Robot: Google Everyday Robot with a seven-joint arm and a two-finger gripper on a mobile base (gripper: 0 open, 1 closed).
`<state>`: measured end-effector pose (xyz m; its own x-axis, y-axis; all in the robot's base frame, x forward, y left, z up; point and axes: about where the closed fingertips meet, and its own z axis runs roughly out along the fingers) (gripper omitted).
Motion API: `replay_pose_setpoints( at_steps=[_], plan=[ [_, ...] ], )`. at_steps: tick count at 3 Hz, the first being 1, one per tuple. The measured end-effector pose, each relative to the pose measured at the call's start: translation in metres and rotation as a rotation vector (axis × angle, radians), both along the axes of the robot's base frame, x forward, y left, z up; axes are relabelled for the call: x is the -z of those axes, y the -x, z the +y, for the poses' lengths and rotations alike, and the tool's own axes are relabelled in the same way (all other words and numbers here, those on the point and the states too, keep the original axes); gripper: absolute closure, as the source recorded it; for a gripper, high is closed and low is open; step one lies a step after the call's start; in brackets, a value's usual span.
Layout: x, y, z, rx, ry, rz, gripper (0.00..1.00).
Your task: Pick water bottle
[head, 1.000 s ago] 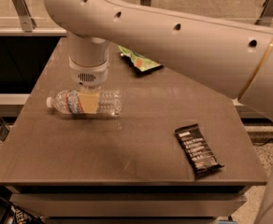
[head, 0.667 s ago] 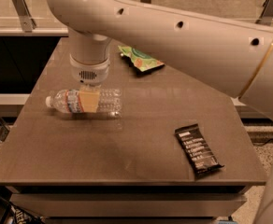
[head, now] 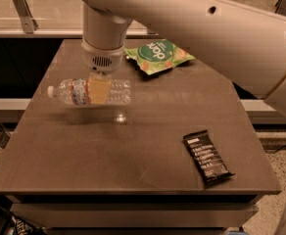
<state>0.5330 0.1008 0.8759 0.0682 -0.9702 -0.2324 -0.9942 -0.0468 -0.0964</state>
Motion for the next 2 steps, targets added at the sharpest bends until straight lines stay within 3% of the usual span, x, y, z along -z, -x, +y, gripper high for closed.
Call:
replay_pose_setpoints(
  at_steps=[2],
  plan=[
    [-0.046,-0.019,-0.012,0.0,-0.065,-0.055,1.0]
  ],
)
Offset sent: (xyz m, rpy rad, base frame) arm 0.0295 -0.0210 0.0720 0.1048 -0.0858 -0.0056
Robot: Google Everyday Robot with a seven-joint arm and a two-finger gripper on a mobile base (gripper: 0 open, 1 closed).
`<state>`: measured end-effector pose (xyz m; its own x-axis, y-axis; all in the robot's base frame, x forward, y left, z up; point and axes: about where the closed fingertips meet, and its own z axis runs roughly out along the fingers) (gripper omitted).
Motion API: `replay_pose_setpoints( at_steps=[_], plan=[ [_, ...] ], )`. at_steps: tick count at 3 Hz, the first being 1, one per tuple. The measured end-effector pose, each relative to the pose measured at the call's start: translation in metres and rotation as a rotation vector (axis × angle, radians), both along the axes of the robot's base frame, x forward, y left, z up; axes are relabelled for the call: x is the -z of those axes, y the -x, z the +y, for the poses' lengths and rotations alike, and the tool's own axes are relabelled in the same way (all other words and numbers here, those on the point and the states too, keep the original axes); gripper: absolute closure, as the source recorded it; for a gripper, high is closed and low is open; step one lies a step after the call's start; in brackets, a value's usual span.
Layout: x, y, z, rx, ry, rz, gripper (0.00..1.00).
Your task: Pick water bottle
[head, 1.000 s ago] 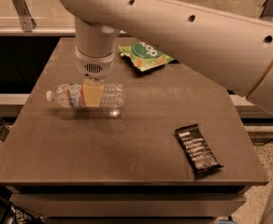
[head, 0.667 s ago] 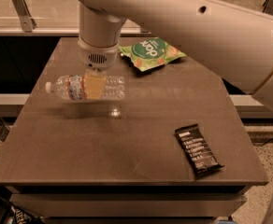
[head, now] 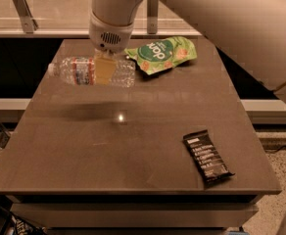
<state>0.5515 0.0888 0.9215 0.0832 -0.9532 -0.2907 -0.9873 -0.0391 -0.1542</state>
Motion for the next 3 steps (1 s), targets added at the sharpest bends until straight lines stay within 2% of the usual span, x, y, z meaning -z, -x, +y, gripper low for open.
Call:
replay_pose_setpoints(
  at_steps=[1,2,3],
  plan=[
    [-0.022,-0.004,-0.001,0.004,-0.024,-0.041,1.0],
    [-0.058,-0.004,0.005,0.014,-0.018,-0.107,1.0],
    [-0.059,-0.003,0.006,0.013,-0.017,-0.109,1.0]
  ],
)
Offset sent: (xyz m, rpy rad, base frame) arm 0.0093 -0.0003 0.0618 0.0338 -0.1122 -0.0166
